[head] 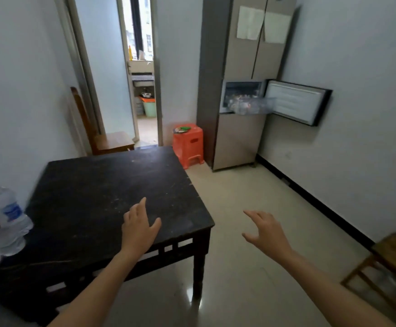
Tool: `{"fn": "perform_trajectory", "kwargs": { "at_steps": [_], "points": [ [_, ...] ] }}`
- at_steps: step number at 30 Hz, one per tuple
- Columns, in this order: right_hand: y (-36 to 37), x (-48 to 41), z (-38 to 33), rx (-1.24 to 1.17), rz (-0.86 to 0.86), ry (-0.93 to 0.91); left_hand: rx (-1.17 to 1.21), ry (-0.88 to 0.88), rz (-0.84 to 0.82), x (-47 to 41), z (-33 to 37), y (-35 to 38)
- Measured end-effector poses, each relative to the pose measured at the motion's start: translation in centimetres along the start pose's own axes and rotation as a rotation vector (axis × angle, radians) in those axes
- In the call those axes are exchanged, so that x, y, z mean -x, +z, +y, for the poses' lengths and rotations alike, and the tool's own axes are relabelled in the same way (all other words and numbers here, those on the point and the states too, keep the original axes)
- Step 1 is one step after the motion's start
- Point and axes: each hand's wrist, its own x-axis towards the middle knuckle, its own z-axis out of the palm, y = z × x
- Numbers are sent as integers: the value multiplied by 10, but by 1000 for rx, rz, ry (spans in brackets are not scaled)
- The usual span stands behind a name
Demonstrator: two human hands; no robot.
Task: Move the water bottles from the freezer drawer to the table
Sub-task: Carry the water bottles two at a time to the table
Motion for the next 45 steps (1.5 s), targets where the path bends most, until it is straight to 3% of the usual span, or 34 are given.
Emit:
{"fn": "perform_trajectory", "kwargs": {
  "at_steps": [10,20,33,45],
  "points": [
    [-93,125,160,104,63,182,84,250,-139,82,183,108],
    [-130,162,238,119,118,261,110,388,-208,110,269,169],
    [-172,71,341,218,116,278,124,394,-198,20,367,256],
    [-202,-2,464,179,92,419,134,431,-255,-56,480,354]
  ]
}}
